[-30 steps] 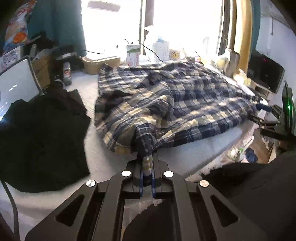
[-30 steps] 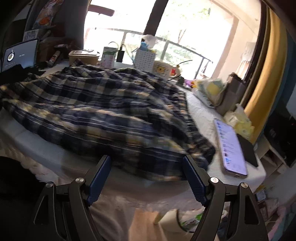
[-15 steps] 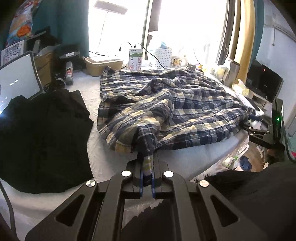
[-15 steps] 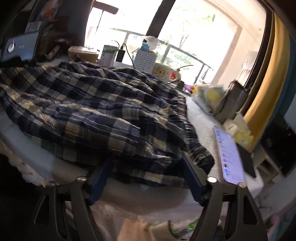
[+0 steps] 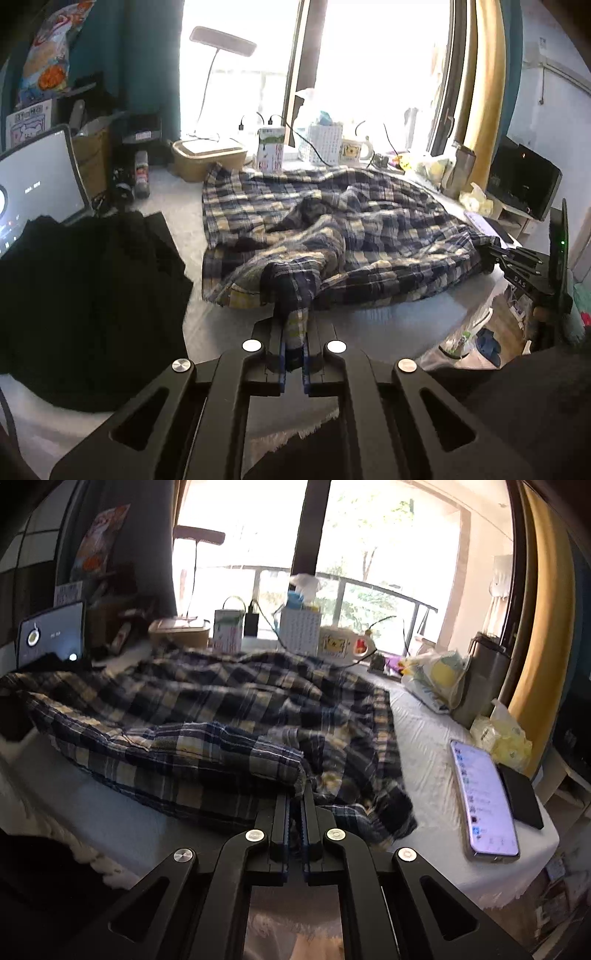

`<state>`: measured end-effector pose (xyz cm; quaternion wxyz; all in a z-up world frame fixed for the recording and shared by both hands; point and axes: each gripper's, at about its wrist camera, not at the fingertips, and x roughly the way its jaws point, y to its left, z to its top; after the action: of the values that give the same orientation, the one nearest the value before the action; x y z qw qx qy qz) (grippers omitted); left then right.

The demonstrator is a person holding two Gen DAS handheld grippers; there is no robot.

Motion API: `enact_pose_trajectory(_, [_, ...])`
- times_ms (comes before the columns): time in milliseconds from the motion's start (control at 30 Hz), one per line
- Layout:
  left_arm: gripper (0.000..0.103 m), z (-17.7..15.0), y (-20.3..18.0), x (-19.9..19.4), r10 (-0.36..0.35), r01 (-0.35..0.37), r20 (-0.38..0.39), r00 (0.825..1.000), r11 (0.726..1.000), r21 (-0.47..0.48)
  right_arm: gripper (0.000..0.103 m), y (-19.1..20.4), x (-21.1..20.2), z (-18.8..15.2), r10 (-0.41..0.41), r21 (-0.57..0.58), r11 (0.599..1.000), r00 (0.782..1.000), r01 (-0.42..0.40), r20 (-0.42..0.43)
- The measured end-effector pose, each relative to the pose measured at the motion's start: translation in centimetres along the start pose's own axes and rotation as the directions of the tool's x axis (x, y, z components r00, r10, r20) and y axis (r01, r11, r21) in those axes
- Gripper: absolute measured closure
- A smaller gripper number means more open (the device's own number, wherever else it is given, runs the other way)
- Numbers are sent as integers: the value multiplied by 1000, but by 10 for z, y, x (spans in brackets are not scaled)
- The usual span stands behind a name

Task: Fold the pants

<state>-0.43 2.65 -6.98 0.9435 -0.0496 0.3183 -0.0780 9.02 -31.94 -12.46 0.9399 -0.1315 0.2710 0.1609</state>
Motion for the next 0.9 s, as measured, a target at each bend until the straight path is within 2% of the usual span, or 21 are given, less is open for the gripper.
enact_pose_trajectory(467, [98, 57, 2, 0, 25, -27, 78, 997, 999, 26, 99, -16, -17, 48, 9, 41, 999, 991, -15, 131])
enact_pose_trajectory(667, [98, 79, 1, 9, 40, -44, 89, 995, 998, 35, 99, -22, -5, 67, 36, 70, 996, 985, -48, 170])
enact_pose_trajectory(900, [98, 108, 7, 30, 58, -61, 103, 993, 998, 27, 99, -42, 20, 91, 33, 97, 994, 983, -51, 183])
